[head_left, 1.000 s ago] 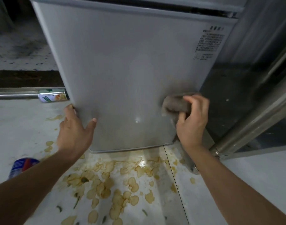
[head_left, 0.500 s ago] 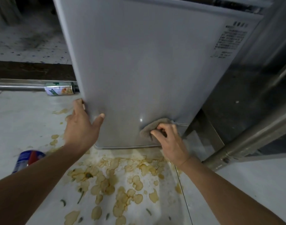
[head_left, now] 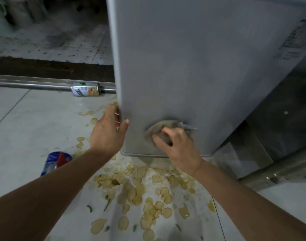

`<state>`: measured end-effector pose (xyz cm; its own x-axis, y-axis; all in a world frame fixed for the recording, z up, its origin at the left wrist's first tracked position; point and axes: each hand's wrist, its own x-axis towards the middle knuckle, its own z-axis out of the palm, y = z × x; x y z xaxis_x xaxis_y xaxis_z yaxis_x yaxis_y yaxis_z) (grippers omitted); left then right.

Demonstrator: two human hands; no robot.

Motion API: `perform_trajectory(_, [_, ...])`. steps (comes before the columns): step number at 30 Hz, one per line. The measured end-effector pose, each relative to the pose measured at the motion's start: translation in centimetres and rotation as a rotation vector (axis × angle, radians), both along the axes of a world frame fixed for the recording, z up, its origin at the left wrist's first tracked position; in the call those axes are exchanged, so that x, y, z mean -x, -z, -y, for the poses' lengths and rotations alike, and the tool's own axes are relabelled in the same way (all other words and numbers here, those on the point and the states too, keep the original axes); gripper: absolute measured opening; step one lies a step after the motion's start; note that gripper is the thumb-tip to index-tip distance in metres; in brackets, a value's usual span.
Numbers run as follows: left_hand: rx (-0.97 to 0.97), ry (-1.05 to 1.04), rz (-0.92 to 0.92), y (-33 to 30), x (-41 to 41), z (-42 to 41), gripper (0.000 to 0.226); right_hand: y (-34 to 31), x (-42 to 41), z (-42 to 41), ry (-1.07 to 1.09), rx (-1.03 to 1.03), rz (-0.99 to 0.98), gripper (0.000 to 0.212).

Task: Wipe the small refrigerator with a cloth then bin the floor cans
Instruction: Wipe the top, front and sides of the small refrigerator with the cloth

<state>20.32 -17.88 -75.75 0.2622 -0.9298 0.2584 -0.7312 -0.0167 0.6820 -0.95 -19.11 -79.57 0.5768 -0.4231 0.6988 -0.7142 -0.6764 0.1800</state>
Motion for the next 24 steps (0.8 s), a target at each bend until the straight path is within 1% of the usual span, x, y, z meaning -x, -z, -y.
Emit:
perform_trajectory(1, [0.001, 0.010, -0.006, 0.0, -0.1, 0.0, 0.021, 0.4, 0.3, 0.2, -0.077, 0.044, -0.161, 0.031])
perform_trajectory(2, [-0.001, 0.022, -0.010, 0.0, -0.1, 0.0, 0.021, 0.2, 0.5, 0.4, -0.124, 0.064, -0.251, 0.031])
perform_trajectory(3, [-0.006, 0.036, -0.013, 0.0, -0.2, 0.0, 0.021, -0.3, 0.4, 0.7, -0.139, 0.074, -0.287, 0.030])
perform_trajectory(4, [-0.011, 0.052, -0.017, -0.1, -0.3, 0.0, 0.021, -1.2, 0.1, 0.8, -0.133, 0.088, -0.271, 0.030])
perform_trajectory(5, [-0.013, 0.068, -0.021, -0.1, -0.5, 0.0, 0.021, -2.4, -0.3, 0.9, -0.115, 0.102, -0.193, 0.028])
perform_trajectory(8, [-0.025, 0.128, -0.059, -0.1, -1.2, 0.1, 0.016, -6.1, -2.2, 1.6, -0.021, 0.211, 0.155, 0.026])
perform_trajectory(10, [-0.033, 0.171, -0.063, 0.0, -1.7, 0.1, 0.017, -7.1, -3.5, 2.0, 0.068, 0.318, 0.250, 0.024])
perform_trajectory(12, [-0.048, 0.200, -0.060, 0.2, -2.1, 0.2, 0.017, -6.1, -4.5, 1.9, 0.149, 0.350, 0.309, 0.027])
perform_trajectory(13, [-0.052, 0.210, -0.065, 0.3, -2.2, 0.3, 0.017, -4.8, -4.7, 1.6, 0.153, 0.335, 0.267, 0.027])
perform_trajectory(14, [-0.050, 0.217, -0.072, 0.5, -2.4, 0.3, 0.018, -3.3, -4.7, 1.3, 0.127, 0.311, 0.159, 0.028])
perform_trajectory(16, [-0.054, 0.231, -0.095, 0.7, -2.6, 0.2, 0.025, -0.8, -4.3, 0.8, 0.028, 0.263, -0.188, 0.033])
perform_trajectory(17, [-0.063, 0.244, -0.112, 0.8, -2.8, 0.0, 0.030, -0.1, -4.1, 0.6, -0.004, 0.245, -0.320, 0.035])
perform_trajectory(18, [-0.072, 0.261, -0.133, 0.8, -3.0, -0.1, 0.034, 0.1, -4.1, 0.5, -0.006, 0.229, -0.391, 0.035])
perform_trajectory(19, [-0.085, 0.278, -0.156, 0.9, -3.3, -0.2, 0.037, 0.0, -4.4, 0.3, 0.011, 0.216, -0.414, 0.035])
perform_trajectory(20, [-0.102, 0.289, -0.176, 0.9, -3.5, -0.3, 0.041, -0.5, -4.7, 0.1, 0.029, 0.211, -0.393, 0.035])
perform_trajectory(21, [-0.117, 0.290, -0.192, 1.0, -3.8, -0.4, 0.045, -1.3, -5.1, 0.1, 0.046, 0.221, -0.327, 0.035])
perform_trajectory(24, [-0.142, 0.231, -0.224, 1.4, -4.7, -0.6, 0.054, -5.9, -6.8, 1.3, 0.098, 0.335, -0.011, 0.031])
